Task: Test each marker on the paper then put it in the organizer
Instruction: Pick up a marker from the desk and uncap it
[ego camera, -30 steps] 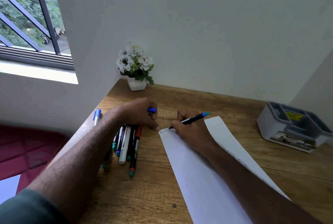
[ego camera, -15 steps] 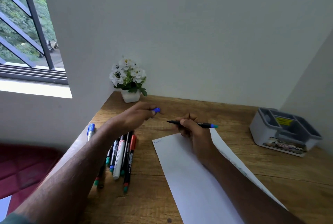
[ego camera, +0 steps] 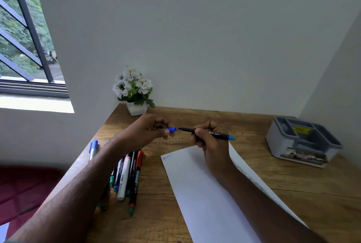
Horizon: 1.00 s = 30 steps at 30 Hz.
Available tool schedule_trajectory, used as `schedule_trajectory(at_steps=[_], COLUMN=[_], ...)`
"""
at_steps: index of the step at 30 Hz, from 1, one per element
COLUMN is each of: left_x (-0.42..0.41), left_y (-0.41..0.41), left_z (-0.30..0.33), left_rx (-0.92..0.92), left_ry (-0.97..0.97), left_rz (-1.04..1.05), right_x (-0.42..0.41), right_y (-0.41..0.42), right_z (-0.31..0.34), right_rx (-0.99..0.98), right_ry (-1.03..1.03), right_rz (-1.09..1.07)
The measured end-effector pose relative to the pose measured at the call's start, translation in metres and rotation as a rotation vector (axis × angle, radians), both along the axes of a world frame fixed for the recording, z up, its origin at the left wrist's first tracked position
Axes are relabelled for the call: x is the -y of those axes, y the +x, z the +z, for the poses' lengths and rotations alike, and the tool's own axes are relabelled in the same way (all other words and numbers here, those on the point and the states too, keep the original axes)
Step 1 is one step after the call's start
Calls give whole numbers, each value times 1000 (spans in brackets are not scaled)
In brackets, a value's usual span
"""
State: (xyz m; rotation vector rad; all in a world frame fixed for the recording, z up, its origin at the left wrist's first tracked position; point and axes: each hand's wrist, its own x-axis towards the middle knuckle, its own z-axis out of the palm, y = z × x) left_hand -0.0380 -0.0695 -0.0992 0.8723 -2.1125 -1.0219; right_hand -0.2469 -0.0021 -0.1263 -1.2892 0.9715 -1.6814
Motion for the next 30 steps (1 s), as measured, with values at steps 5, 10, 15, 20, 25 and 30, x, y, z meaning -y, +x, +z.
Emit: schedule_trajectory(at_steps=[5,10,15,20,25,30], left_x=[-2,-12,-10,-13,-16,-28], left_y=[-2,-11,-4,-4,-8,-20], left_z=[1,7,5,6,5,11], left_rx=[-16,-13,-69,-78,-108,-17], left_ry=[-6,-20,-5,-7,-56,-125], left_rz=[-26,-123,-116,-110,3,75], right_x=[-1,-5,0,-2,-2,-11], right_y=[0,4,6,9,12,-2], right_z=[-1,-1,0,2,11,24], right_rx=[-121,-248,-215,-220,-230,-376], right_ry=[2,18,41,57,80,98], right_rz=[-8,46,101,105,72,32])
